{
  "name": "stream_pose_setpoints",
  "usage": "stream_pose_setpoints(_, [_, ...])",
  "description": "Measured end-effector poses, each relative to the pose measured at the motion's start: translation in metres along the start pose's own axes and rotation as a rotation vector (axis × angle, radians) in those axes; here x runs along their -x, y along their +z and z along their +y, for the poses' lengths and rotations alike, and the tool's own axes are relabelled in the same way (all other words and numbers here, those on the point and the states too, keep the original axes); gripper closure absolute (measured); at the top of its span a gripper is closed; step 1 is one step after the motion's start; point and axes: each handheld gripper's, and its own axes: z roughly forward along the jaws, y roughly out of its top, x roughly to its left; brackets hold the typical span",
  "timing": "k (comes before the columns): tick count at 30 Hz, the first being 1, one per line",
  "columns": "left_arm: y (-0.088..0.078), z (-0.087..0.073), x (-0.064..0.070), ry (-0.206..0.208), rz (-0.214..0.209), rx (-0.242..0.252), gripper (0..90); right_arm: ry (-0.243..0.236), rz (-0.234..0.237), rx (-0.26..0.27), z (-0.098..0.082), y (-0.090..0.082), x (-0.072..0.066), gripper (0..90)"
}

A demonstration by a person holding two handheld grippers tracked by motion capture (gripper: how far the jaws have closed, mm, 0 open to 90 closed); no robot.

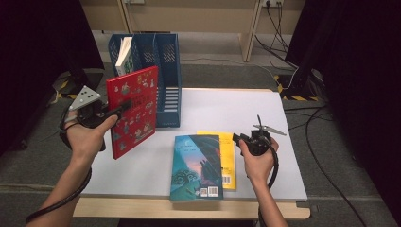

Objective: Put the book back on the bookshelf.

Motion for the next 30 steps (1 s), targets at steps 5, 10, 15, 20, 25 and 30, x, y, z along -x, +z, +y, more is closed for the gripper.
stream_pose_setpoints(5, [0.000,0.002,-0.003,-0.005,0.007,0.005,79.2,-0.003,-0.010,-0.001,-0.005,0.002,0.001,62.3])
stream_pose_setpoints(10, [0.002,0.005,-0.006,-0.005,0.013,0.001,79.2,0.001,-0.019,-0.005,-0.010,0.003,0.002,62.0])
stream_pose_setpoints(15, [0.004,0.009,-0.008,0.001,0.024,0.006,79.2,-0.005,-0.025,-0.003,-0.015,0.003,0.006,61.6])
stream_pose_setpoints(20, [0.006,0.013,-0.009,-0.001,0.027,0.010,79.2,0.010,-0.026,-0.002,-0.019,0.003,0.008,61.5])
stream_pose_setpoints(25, [0.008,0.016,-0.010,-0.003,0.031,0.013,79.2,0.008,-0.026,-0.003,-0.024,0.003,0.009,61.3])
stream_pose_setpoints(30, [0.010,0.019,-0.011,-0.002,0.038,0.016,79.2,0.011,-0.023,-0.003,-0.027,0.004,0.009,61.1])
